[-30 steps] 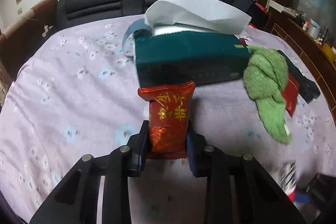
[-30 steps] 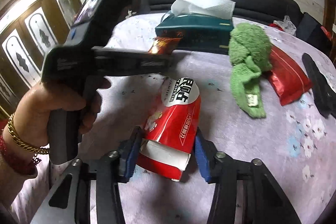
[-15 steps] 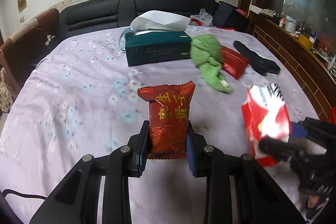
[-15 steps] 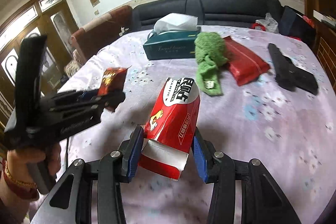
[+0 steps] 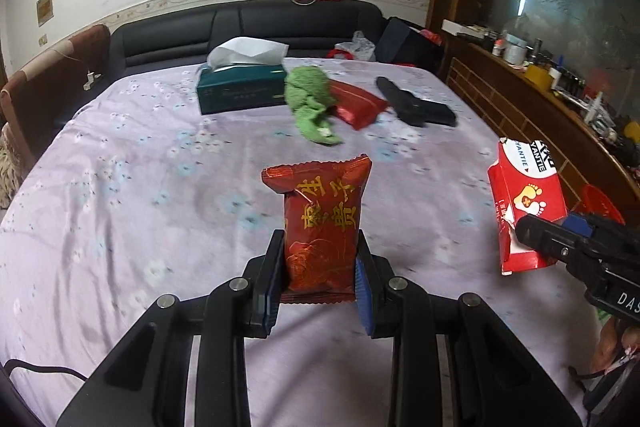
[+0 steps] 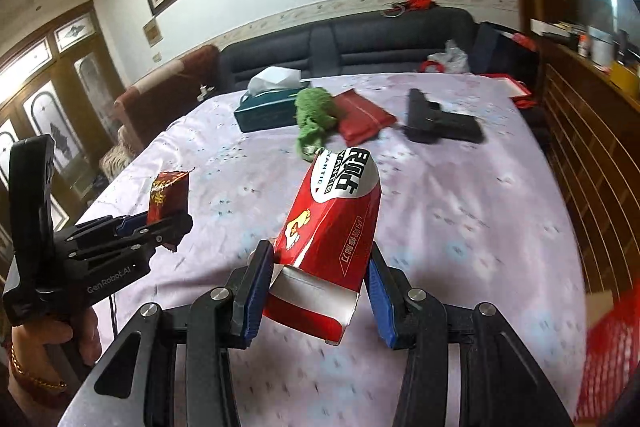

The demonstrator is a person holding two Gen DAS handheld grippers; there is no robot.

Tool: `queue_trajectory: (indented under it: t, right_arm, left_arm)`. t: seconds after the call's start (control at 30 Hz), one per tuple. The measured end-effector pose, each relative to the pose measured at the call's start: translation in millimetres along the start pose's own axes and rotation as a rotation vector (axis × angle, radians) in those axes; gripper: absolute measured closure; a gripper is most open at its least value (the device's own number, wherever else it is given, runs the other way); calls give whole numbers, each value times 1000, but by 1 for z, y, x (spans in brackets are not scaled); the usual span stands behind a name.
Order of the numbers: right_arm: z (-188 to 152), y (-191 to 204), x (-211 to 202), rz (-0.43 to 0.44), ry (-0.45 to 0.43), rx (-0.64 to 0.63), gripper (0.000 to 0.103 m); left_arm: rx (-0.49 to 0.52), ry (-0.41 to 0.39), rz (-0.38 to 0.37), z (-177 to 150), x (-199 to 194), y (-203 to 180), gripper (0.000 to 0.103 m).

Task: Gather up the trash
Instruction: 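Lift and carry the wrapper and paper cup over the red wastebasket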

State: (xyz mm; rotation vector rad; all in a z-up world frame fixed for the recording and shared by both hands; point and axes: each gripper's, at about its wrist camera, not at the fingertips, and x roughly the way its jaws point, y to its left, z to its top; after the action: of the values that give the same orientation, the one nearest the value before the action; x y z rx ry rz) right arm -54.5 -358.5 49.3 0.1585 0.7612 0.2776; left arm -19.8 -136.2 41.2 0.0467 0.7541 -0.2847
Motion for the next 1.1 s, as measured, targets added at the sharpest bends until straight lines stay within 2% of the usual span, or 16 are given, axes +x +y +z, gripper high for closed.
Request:
queue_trajectory:
  t: [0.2,0.4,1.1]
  right_arm:
    - [-23,-12,-48,-53,-61,16,54]
    - [-36,-23,-76,-72,-94,42,54]
    - [-47,-49,-103,-108,-133,92,54]
  left_arm:
    - [45,-6,-28,-7,-15,-30,74]
    - [74,-27,-57,-5,-30,-51,74]
    - [120,-50,-95,-2,-42,-83,74]
